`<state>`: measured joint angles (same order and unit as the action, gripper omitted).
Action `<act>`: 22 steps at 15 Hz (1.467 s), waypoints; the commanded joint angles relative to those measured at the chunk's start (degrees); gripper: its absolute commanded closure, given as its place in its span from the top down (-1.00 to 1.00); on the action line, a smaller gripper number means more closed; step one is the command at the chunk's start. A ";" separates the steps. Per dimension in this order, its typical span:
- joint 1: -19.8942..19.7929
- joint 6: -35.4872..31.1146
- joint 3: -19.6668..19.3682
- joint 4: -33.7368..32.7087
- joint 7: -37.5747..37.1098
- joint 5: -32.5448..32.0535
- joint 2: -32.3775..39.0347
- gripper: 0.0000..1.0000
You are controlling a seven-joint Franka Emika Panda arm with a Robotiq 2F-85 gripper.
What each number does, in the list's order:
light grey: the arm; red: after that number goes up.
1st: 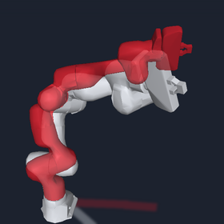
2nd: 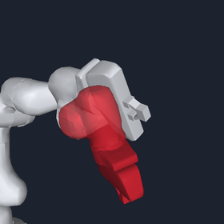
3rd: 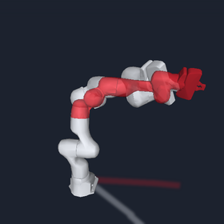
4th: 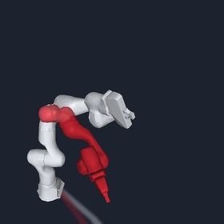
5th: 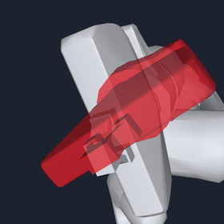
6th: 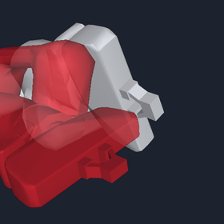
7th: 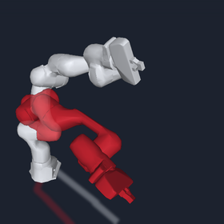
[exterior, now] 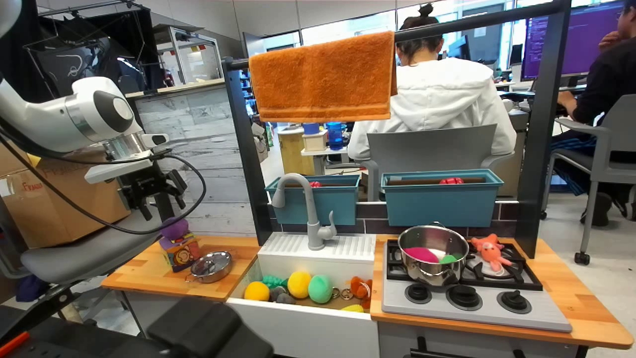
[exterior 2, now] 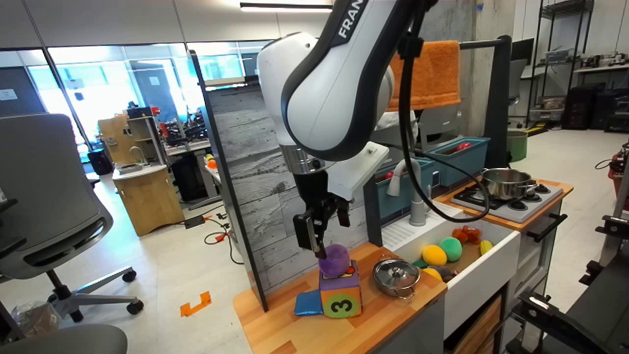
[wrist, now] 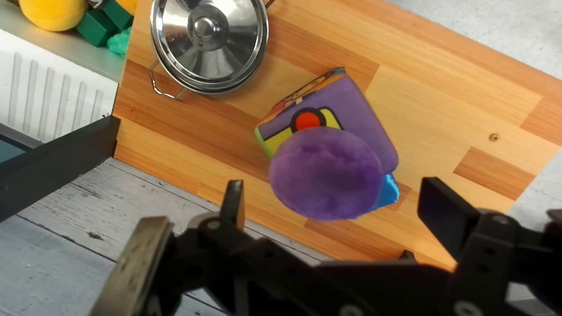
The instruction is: Put the purple plush toy into the sink
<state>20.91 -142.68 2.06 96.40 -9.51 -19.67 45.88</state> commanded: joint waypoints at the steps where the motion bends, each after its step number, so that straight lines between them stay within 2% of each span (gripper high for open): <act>1: 0.32 2.16 -0.35 -3.10 1.41 0.83 2.25 1.00; 9: 0.23 1.87 -0.99 -4.96 1.22 0.90 4.18 1.00; 14: -0.53 2.32 -0.11 -6.01 2.68 1.76 4.80 1.00; 22: -0.90 5.56 0.53 -9.90 5.38 3.72 7.31 1.00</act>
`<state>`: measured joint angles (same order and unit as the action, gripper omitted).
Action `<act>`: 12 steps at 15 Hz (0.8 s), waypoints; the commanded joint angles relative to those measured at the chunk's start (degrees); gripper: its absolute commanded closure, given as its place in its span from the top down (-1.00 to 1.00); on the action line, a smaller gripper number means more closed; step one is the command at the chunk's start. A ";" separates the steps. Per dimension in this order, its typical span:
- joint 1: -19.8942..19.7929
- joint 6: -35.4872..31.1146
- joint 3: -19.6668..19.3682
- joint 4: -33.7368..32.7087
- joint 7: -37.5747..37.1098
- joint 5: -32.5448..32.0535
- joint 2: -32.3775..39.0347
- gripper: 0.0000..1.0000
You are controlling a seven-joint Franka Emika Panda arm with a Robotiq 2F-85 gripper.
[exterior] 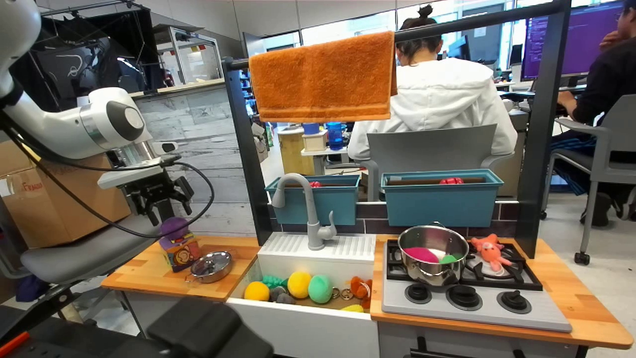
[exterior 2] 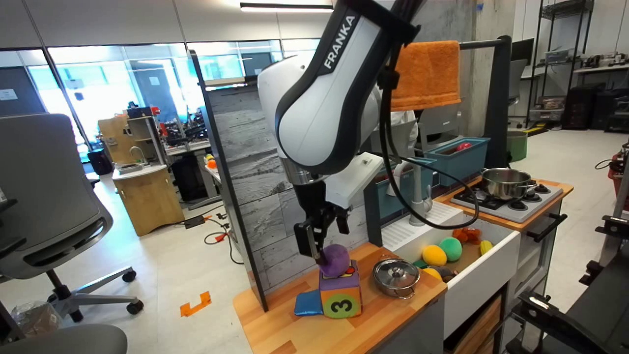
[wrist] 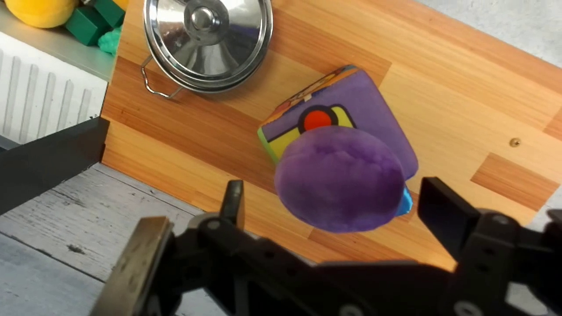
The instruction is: Put the purple plush toy into the sink
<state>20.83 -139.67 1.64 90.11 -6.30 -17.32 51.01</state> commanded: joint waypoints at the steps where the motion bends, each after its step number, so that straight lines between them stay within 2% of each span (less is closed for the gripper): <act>1: -0.79 3.09 0.93 -4.13 2.17 1.37 2.59 1.00; 8: -0.60 5.66 0.85 -7.52 1.97 1.39 5.12 1.00; 9: -0.61 5.92 0.89 -8.01 2.01 1.43 5.40 0.79; 10: -0.66 6.23 1.02 -8.39 2.21 1.50 5.57 0.47; 12: -0.63 6.69 1.08 -9.07 2.32 1.47 5.90 0.16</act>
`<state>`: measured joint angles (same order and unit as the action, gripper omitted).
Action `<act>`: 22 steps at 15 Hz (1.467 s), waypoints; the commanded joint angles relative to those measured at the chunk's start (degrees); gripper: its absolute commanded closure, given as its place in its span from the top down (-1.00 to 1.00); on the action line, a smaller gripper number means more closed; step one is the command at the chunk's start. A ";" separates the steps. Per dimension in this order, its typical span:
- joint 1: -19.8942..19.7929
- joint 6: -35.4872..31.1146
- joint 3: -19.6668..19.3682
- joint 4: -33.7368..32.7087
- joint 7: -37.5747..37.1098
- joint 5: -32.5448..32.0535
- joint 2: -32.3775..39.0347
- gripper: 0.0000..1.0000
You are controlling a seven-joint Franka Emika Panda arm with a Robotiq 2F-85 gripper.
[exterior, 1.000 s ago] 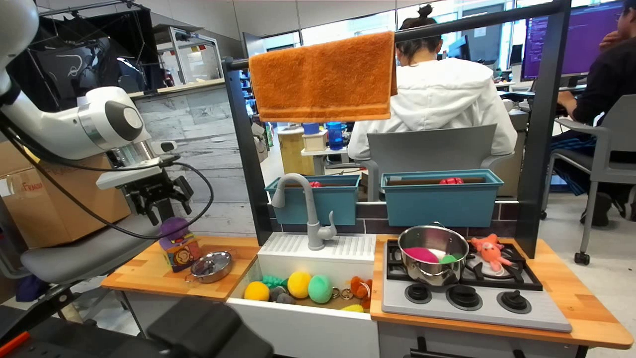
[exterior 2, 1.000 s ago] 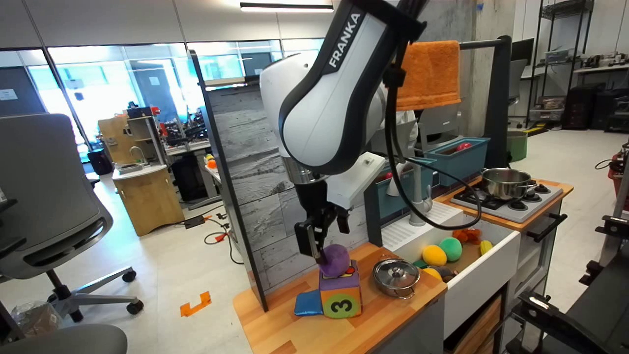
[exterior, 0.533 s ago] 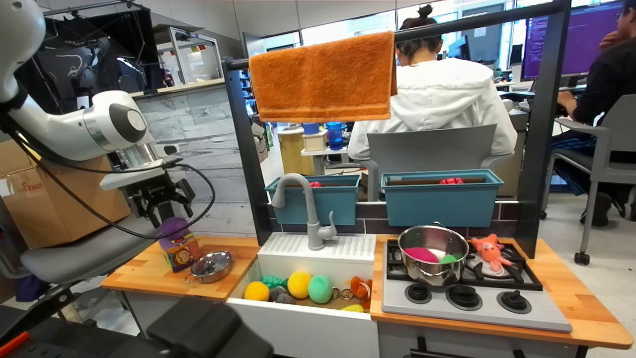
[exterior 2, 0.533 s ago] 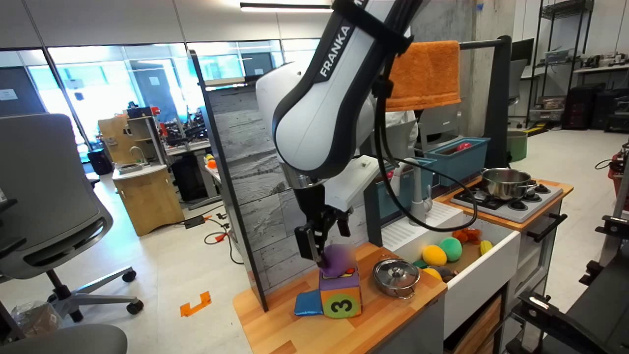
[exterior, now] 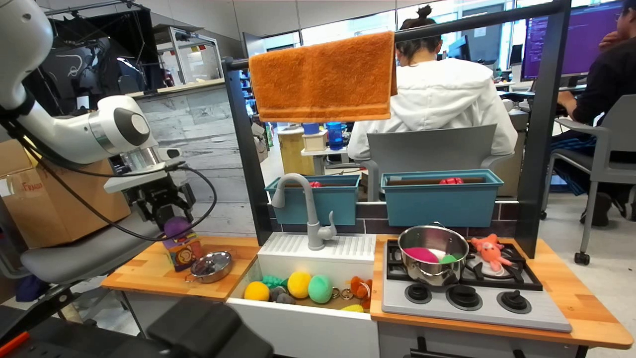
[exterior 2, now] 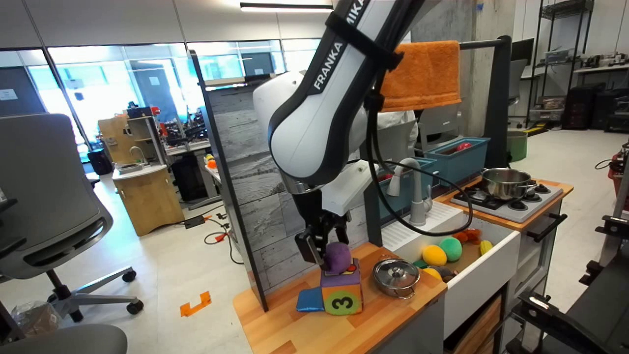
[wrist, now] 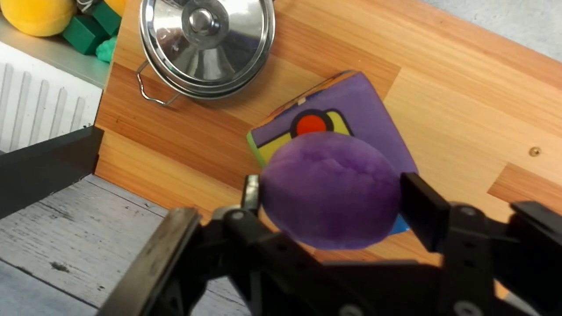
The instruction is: Put the purple plush toy into the sink
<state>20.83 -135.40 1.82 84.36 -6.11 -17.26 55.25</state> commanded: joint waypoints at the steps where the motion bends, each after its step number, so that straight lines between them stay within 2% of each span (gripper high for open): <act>1: -0.64 2.84 0.97 -3.67 2.18 1.44 1.80 -0.02; 6: -0.41 4.10 0.92 -4.49 1.87 1.64 1.63 -0.66; 8: 1.02 3.85 -0.61 -3.24 -0.53 0.37 0.40 -0.91; 9: 1.66 3.78 -1.33 -2.39 -1.77 -0.11 -0.31 -0.95; 12: 1.46 4.66 -1.58 1.43 -4.09 0.76 -2.93 -0.88; 18: 2.12 3.47 -5.34 10.01 -13.13 -0.89 -8.15 -0.88; 22: 0.03 1.48 -6.96 17.51 -16.41 -0.85 -13.15 -0.88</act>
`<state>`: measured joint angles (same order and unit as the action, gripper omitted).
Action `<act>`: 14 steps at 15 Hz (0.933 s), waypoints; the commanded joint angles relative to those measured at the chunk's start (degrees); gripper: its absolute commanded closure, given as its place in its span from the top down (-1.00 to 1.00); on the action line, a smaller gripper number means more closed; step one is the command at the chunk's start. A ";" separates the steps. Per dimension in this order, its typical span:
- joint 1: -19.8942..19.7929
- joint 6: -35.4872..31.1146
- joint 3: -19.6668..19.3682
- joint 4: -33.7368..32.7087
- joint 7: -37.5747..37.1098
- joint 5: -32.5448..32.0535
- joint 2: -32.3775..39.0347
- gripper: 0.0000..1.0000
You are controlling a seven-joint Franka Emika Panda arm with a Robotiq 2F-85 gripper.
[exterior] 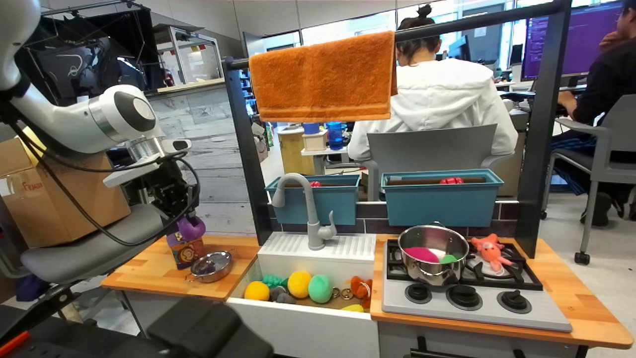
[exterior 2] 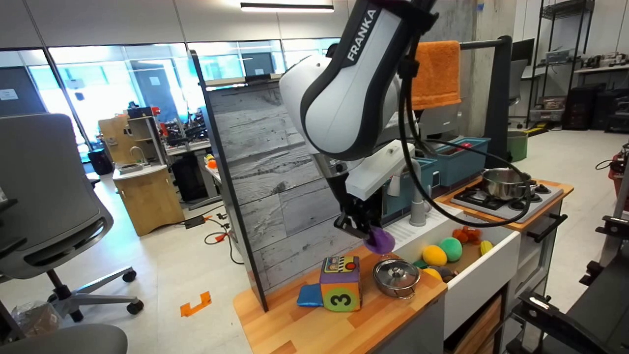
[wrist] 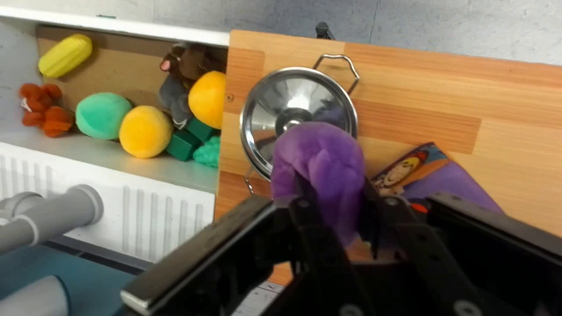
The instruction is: Put the purple plush toy into the sink
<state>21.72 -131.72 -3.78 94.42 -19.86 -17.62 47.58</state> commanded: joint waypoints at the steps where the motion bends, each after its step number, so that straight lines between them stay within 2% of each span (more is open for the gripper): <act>1: -1.52 -2.75 -1.88 9.02 -3.32 -0.40 -6.49 -0.88; 4: -4.49 -6.07 -4.68 12.27 -5.65 -0.29 -7.56 -0.88; 9: -7.03 -12.84 -12.84 12.99 -13.45 -1.49 -4.99 -0.88; 12: -8.48 -14.62 -15.58 11.94 -16.63 -0.69 -3.17 -0.88; 14: -8.97 -15.33 -16.04 11.68 -18.02 -0.18 -2.45 -0.88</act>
<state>12.67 -145.16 -18.73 106.94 -34.78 -18.30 43.67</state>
